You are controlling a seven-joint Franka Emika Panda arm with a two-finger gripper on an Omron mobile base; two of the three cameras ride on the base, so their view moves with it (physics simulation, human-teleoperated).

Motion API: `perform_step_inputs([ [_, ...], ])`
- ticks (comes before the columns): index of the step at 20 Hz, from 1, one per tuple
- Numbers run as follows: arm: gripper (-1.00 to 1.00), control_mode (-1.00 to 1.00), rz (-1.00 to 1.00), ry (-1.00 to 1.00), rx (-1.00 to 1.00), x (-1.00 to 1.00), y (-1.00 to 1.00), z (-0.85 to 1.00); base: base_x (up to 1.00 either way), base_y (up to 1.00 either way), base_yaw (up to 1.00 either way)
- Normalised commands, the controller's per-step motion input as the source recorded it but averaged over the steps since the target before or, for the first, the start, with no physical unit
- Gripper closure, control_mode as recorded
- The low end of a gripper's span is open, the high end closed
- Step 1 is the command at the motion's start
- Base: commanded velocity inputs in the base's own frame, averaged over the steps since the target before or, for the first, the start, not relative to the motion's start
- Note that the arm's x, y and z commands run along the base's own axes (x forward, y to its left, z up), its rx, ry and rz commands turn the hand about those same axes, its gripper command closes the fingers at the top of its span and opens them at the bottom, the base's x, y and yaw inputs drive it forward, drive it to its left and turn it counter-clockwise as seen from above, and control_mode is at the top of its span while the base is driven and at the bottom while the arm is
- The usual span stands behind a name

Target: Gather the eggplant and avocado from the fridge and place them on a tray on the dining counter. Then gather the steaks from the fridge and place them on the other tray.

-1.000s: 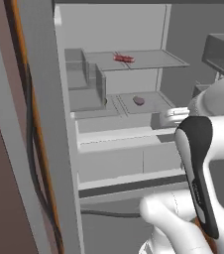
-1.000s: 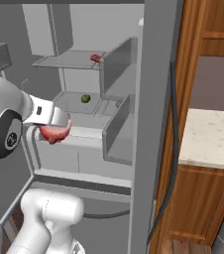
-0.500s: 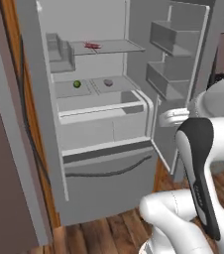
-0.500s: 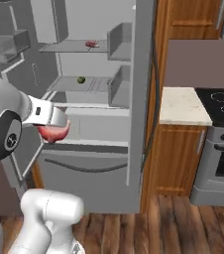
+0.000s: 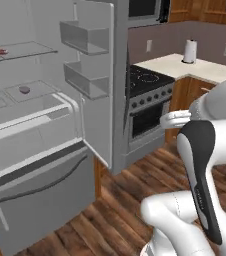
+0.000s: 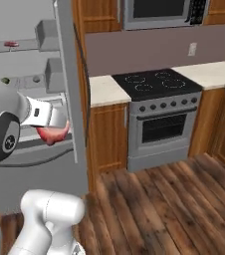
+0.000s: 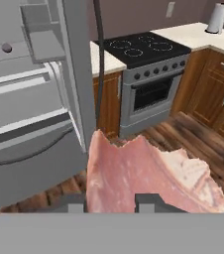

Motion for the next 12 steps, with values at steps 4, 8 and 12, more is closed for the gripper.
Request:
perform_step_inputs([
  [4, 1.0, 1.0, 0.0, 0.0, 0.0, 0.0, 0.0, 0.0, -0.43, 0.0, -0.88],
  [8, 1.0, 1.0, 0.0, 0.0, 0.0, 0.0, 0.0, 0.0, -0.11, 0.06, -0.93],
  [12, 1.0, 1.0, 0.0, 0.0, 0.0, 0.0, 0.0, 0.0, 0.0, 0.22, -0.93],
])
